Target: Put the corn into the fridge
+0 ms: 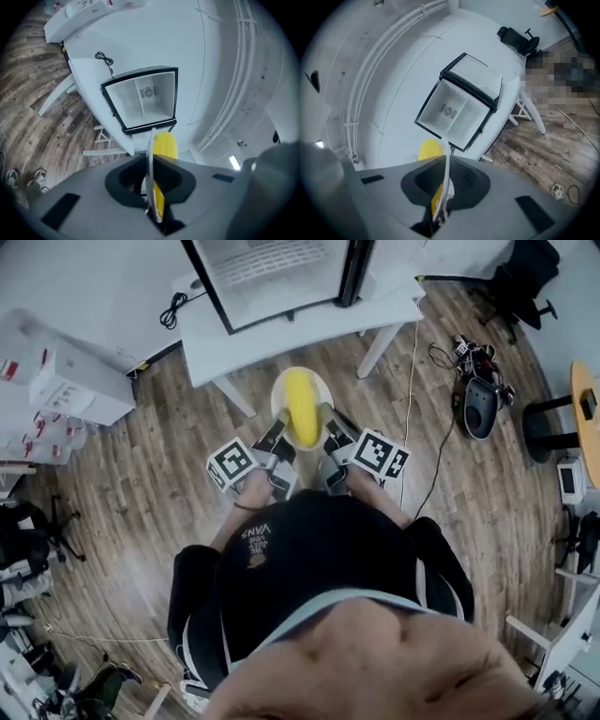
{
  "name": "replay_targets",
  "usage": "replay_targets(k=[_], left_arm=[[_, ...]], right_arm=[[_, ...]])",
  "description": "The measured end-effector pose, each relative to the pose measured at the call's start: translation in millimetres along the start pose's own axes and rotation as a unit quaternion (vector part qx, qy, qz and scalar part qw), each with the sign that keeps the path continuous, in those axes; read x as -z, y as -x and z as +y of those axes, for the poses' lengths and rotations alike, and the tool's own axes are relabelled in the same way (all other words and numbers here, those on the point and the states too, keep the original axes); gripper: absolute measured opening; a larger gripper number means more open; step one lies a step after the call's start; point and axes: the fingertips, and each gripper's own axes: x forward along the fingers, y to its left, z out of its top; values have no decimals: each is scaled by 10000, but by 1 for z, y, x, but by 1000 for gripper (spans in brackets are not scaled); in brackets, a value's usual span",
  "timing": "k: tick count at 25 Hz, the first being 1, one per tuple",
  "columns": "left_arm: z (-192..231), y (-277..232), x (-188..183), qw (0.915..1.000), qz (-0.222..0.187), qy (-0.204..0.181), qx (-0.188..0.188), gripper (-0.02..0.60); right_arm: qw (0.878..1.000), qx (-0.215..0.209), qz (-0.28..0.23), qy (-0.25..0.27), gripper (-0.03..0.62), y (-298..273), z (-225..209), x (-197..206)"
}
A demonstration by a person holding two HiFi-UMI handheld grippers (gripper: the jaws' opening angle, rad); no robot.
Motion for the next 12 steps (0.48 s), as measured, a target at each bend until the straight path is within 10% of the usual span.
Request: replay_targets(k=[12], left_arm=[[-2, -71, -26, 9990, -438, -28, -68, 41]], right_arm=[[9989, -278, 342, 176, 26, -45, -23, -65]])
